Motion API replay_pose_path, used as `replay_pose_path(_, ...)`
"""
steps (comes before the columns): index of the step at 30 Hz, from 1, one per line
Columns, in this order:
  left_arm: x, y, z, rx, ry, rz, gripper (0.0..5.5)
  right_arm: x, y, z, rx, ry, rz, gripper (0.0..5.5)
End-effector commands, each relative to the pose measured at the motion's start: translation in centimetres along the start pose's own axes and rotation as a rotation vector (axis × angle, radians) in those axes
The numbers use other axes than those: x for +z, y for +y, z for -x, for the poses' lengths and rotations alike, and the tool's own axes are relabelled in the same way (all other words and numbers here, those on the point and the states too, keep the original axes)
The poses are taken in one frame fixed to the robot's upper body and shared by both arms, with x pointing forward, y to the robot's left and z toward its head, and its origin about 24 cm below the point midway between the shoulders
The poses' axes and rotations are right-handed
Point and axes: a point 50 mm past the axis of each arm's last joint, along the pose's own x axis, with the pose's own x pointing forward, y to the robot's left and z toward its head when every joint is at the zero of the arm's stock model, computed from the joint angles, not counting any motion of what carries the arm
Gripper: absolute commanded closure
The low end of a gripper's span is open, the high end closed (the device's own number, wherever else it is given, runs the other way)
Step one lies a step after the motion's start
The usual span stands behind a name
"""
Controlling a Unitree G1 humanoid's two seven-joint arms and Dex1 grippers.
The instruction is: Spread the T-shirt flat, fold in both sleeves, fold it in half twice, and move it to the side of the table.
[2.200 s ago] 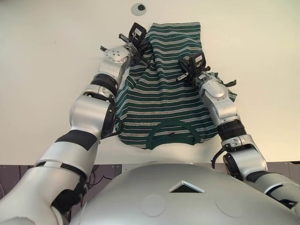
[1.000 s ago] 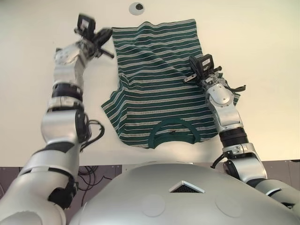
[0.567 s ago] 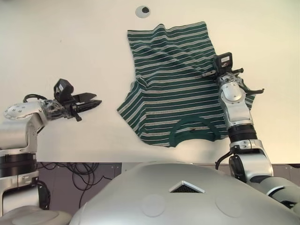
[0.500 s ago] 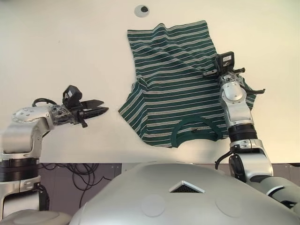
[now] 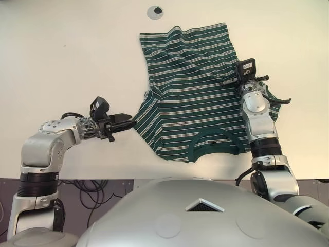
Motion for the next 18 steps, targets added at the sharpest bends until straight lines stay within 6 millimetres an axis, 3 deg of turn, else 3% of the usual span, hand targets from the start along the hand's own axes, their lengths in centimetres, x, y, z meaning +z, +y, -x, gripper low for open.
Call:
replay_pose_path(1,-1.3,0.2,-0.1,0.036,0.087,0.017,4.00,-1.5,0.4,0.6,0.024,0.072,0.026,5.50)
replay_pose_path(11,-1.9,-0.8,-0.6,-0.055,0.097,-0.050,5.46,0.4,-0.5,0.5,-0.054,-0.034,-0.047,5.50)
replay_pose_path(18,-0.1,0.6,0.4,-0.020,0.009,-0.075,5.49,3.0,-0.9,0.9,-0.070,-0.220,-0.110,5.50)
